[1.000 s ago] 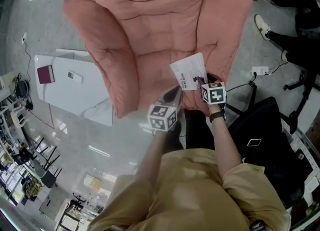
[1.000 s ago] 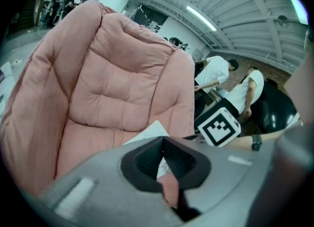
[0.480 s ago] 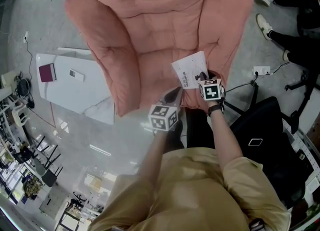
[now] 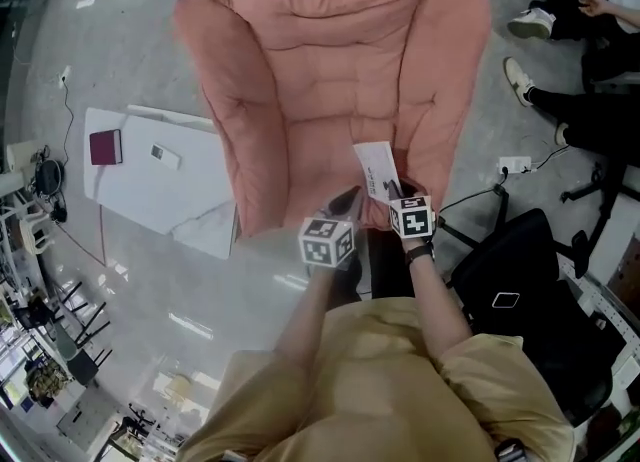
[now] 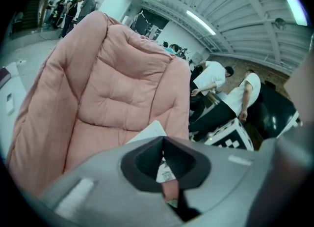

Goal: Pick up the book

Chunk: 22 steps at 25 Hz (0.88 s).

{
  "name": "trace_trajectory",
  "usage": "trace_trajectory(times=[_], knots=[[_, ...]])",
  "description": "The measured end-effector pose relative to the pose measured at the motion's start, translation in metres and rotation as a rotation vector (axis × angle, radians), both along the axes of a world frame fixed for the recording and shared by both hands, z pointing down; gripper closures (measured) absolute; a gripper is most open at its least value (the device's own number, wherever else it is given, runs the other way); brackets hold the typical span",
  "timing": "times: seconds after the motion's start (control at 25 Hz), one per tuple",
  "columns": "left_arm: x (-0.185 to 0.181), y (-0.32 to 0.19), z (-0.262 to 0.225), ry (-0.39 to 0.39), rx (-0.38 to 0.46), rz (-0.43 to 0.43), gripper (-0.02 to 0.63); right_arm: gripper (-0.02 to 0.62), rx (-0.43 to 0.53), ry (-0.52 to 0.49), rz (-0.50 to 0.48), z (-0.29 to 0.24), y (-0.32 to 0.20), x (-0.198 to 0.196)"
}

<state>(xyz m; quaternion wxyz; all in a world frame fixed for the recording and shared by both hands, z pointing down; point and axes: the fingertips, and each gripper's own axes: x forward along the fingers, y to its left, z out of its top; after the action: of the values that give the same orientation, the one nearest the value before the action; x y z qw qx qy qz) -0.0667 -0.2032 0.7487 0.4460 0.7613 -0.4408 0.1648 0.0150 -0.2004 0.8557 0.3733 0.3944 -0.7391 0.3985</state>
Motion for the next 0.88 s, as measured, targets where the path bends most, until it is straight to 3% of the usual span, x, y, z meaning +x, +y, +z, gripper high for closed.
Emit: trace_trajectory(times=[0.16, 0.36, 0.56, 0.64, 0.88], knots=[[-0.012, 0.007, -0.026, 0.008, 0.042, -0.016, 0.603, 0.548, 0.048, -0.01, -0.099, -0.041, 0.014, -0.016], [-0.033, 0.023, -0.078, 0.032, 0.108, -0.059, 0.603, 0.548, 0.064, -0.002, -0.15, -0.099, 0.033, -0.011], [-0.05, 0.03, -0.132, 0.049, 0.22, -0.088, 0.603, 0.548, 0.146, 0.015, -0.187, -0.164, 0.036, -0.007], [-0.053, 0.035, -0.152, 0.058, 0.272, -0.082, 0.603, 0.548, 0.173, 0.013, -0.215, -0.19, 0.039, -0.009], [-0.051, 0.077, -0.206, 0.056, 0.391, 0.006, 0.603, 0.548, 0.141, 0.012, -0.355, -0.266, 0.085, -0.014]])
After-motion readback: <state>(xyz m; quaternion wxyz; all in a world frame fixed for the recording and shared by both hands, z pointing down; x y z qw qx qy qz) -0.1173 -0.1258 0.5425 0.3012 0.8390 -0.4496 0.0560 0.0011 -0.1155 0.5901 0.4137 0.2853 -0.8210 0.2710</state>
